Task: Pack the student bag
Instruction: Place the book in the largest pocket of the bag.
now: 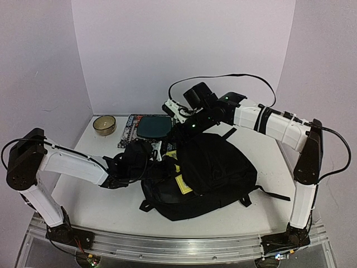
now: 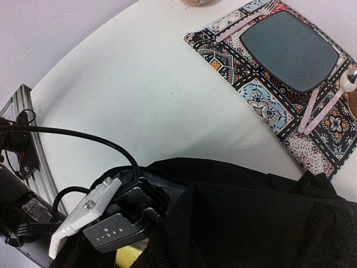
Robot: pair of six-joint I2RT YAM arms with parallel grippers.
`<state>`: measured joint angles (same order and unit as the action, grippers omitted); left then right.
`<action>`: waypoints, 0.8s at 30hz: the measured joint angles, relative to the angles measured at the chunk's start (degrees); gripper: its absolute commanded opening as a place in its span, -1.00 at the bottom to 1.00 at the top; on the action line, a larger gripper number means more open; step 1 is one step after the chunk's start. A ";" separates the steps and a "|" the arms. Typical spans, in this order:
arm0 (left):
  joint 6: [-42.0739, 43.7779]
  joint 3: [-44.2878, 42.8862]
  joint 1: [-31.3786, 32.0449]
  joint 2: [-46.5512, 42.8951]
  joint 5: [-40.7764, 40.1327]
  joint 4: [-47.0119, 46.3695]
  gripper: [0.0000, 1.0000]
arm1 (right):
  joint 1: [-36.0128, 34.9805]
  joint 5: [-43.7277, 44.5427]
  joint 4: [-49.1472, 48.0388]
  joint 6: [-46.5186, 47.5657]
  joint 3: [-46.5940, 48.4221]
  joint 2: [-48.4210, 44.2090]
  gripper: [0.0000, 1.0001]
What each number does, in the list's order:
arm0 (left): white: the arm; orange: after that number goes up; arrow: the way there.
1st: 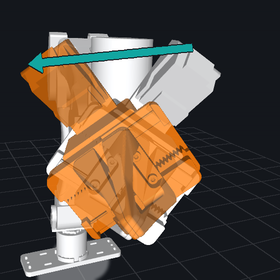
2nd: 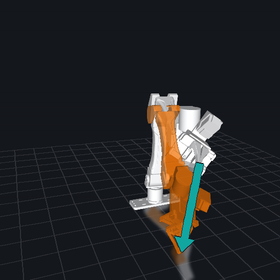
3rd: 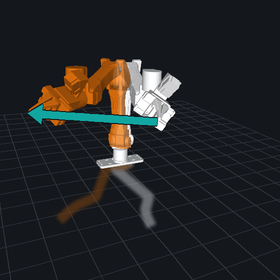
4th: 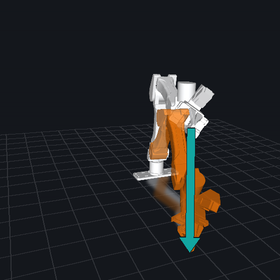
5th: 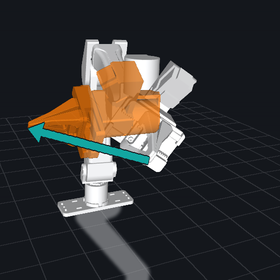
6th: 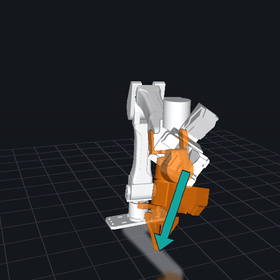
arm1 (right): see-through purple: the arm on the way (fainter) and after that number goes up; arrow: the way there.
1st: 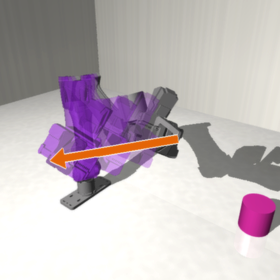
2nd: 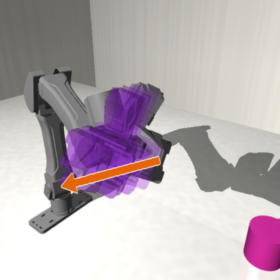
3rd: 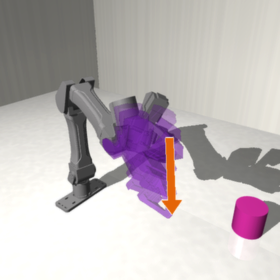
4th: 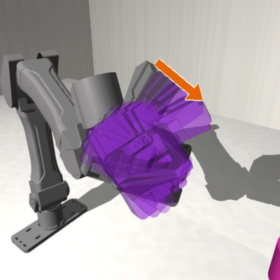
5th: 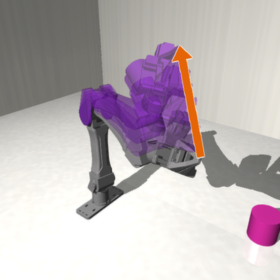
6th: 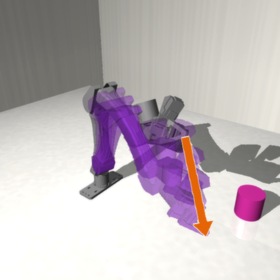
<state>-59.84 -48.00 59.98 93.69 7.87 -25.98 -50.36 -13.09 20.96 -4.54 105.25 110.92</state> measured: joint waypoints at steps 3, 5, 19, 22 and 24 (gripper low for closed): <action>0.11 0.39 0.35 0.14 -1.59 0.14 -0.19 | -0.21 0.32 -0.84 0.04 -1.07 -0.38 -1.00; -0.05 1.87 0.54 -0.17 -2.17 -0.45 -0.15 | -0.59 0.49 -1.29 0.14 -1.63 -0.75 -1.00; -3.22 12.82 1.10 -7.60 -3.49 -1.00 -0.77 | -1.61 1.99 -2.07 0.28 -2.31 -1.12 -1.00; -3.86 11.74 1.10 -6.64 -2.40 -1.77 -0.99 | -1.61 1.94 -2.09 0.25 -2.31 -1.12 -1.00; -3.81 9.48 1.20 -5.25 -1.62 -2.24 -1.00 | -1.61 1.89 -2.10 0.24 -2.31 -1.12 -1.00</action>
<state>-63.64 -38.52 61.17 88.43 6.25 -28.22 -51.96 -11.20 18.87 -4.29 102.94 109.80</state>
